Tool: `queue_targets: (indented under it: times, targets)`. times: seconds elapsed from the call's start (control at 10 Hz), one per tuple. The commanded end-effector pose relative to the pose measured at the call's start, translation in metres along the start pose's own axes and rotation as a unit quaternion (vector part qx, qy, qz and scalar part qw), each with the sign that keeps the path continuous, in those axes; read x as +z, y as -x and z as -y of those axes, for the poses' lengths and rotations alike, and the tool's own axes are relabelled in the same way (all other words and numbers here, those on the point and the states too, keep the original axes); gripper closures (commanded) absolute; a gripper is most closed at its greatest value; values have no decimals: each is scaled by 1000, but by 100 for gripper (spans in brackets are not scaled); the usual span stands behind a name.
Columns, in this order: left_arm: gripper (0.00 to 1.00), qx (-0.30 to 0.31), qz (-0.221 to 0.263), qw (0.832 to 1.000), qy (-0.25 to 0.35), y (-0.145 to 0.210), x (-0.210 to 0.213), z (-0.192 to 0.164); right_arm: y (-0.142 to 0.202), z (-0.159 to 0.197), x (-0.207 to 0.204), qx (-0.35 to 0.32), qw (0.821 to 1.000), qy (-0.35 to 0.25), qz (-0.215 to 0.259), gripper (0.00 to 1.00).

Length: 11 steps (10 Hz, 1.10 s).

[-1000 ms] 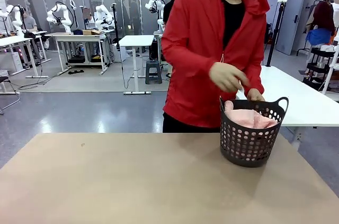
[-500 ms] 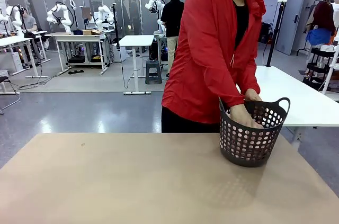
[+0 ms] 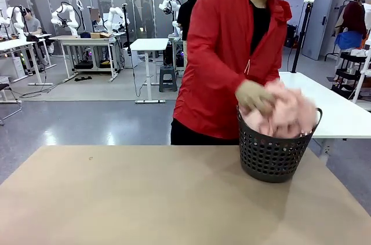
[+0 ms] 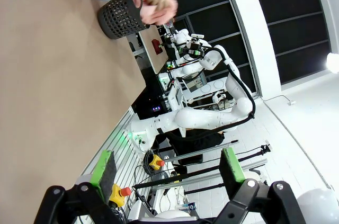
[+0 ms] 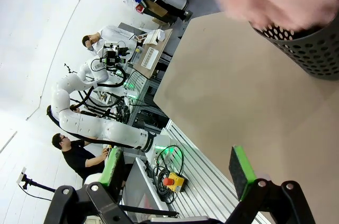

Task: Fold the towel.
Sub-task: Grab the top end of the 100 cm Hotel Towel extended by the human.

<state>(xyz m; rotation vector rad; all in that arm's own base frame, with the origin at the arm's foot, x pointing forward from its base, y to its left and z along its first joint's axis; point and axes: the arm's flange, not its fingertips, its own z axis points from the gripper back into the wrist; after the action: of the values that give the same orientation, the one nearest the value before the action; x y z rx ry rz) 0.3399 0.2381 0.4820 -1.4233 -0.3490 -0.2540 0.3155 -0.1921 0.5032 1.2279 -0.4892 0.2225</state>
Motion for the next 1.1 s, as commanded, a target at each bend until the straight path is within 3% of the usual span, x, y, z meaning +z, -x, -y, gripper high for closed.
queue_targets:
  times: [0.0, 1.0]
  targets:
    - [0, -1, -3, 1000, 5, 2, 1, -1, 0, 0, 0, 11, 1000, -8, 4, 0]
    - [0, -1, -3, 1000, 5, 2, 1, -1, 0, 0, 0, 11, 1000, -8, 4, 0]
